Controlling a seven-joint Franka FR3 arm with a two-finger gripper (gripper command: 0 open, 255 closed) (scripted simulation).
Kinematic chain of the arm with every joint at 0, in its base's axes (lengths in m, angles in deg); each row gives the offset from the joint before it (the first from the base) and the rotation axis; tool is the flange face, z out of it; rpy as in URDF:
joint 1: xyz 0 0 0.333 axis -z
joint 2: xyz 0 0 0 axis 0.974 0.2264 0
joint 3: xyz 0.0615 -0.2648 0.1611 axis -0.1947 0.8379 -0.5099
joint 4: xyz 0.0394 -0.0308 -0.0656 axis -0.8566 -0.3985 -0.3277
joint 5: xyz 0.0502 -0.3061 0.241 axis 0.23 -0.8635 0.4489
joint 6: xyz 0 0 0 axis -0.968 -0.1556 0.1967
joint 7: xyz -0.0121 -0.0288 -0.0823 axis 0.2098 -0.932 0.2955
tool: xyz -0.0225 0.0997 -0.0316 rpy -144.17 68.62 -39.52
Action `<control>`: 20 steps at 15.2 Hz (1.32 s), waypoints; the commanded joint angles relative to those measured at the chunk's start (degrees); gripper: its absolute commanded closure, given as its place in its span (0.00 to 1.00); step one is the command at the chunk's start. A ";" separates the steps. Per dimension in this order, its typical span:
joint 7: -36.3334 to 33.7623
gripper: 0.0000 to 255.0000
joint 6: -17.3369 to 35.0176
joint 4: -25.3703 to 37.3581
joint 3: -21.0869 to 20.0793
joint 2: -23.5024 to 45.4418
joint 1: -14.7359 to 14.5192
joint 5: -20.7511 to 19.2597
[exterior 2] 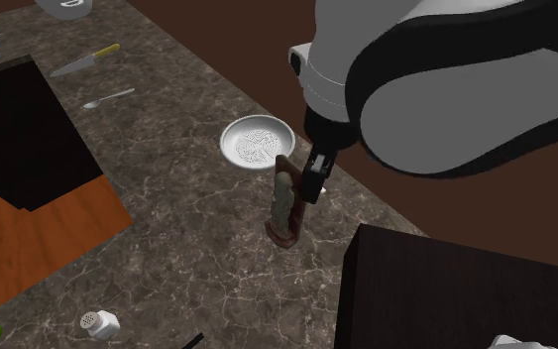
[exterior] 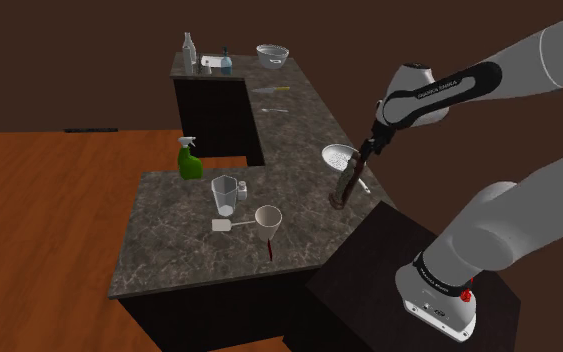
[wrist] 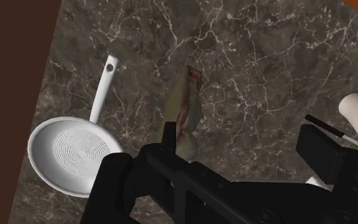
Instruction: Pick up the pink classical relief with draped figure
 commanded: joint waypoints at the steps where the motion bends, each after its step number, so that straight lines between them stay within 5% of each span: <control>1: 3.79 0.00 5.77 1.21 2.89 5.78 -1.32 3.41; 5: 15.08 0.00 13.26 4.76 6.92 16.20 -4.24 16.29; 14: 23.67 0.00 18.98 4.72 4.62 23.60 -3.80 27.84; 15: 23.65 1.00 19.01 4.66 4.63 23.58 -3.80 27.81; 20: 23.58 1.00 19.00 4.64 4.65 23.53 -3.82 27.74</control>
